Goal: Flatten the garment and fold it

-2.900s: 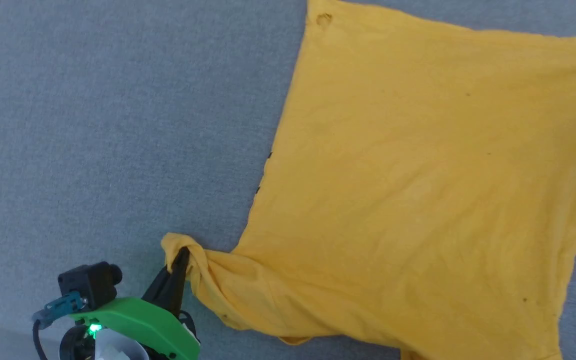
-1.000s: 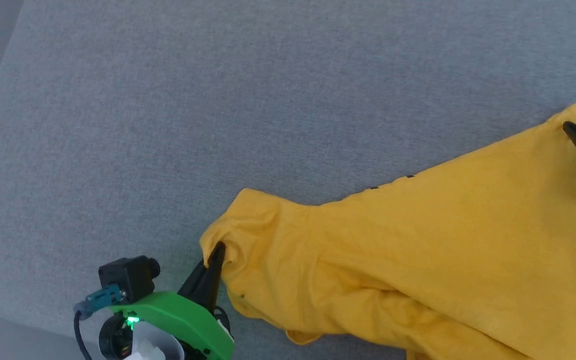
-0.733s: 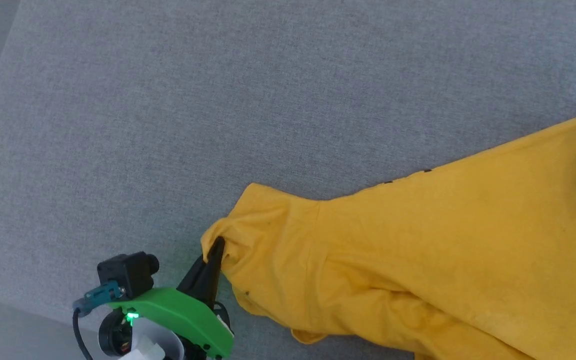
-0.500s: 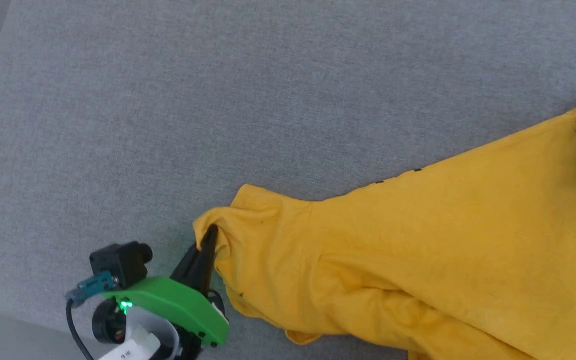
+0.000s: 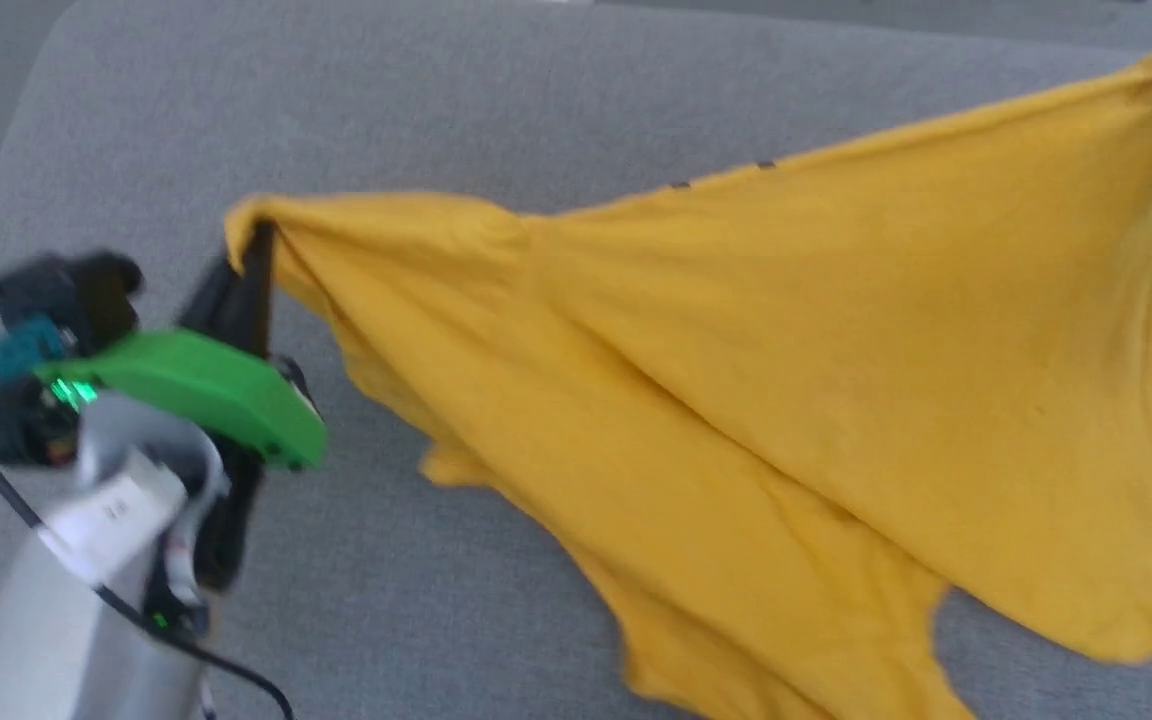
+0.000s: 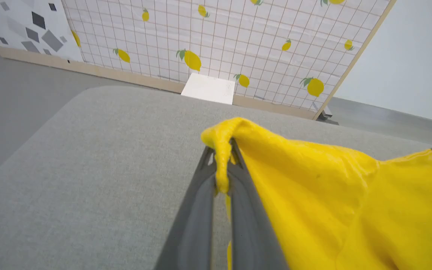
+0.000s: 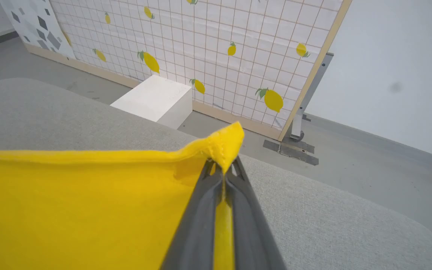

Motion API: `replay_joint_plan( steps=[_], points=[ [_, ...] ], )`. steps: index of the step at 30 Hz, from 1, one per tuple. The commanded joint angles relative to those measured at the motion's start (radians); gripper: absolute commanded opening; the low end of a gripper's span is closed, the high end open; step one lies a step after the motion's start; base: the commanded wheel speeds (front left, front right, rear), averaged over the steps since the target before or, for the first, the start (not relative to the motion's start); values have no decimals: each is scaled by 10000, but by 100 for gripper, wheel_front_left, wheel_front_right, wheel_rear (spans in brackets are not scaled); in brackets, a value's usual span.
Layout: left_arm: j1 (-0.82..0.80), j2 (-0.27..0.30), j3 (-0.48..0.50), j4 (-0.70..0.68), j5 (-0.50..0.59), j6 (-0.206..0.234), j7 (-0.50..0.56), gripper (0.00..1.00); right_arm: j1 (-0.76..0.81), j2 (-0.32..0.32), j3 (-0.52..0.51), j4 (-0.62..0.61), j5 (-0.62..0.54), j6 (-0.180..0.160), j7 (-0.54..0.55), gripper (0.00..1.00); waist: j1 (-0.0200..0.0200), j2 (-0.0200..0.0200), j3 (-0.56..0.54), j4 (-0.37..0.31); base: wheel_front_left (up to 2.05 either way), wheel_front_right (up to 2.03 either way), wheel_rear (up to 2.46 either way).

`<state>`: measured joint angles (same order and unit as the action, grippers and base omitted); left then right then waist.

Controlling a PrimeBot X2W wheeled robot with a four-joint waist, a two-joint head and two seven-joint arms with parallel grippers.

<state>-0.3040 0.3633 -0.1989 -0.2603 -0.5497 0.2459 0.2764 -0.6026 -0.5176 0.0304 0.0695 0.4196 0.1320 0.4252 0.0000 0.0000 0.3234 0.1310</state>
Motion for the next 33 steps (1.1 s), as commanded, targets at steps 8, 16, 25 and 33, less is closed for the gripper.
replay_joint_plan(
  steps=[8, 16, 25, 33],
  points=[
    [-3297, 817, 291, 952, 740, -239, 431, 0, -1650, 392, 372, 237, -201, -13, -594, 0, 0, 0, -1806, -1072, 0, 0, 0],
    [-6103, 1019, -123, 2728, 1384, -589, 617, 0, -3291, 921, 993, 1181, -421, -13, -654, 0, 0, 0, -2500, -1396, 0, 0, 0],
    [-8200, 1148, -511, 4223, 1880, -815, 996, 0, -4442, 1240, 1731, 2147, -427, -13, -475, 0, 0, 0, -2791, -1668, 0, 0, 0],
    [-9794, 1074, -592, 5188, 1829, -1012, 1408, 0, -5532, 1351, 2157, 2658, -331, -13, 206, 0, 0, 0, -2162, -2052, 0, 0, 0]
  ],
)
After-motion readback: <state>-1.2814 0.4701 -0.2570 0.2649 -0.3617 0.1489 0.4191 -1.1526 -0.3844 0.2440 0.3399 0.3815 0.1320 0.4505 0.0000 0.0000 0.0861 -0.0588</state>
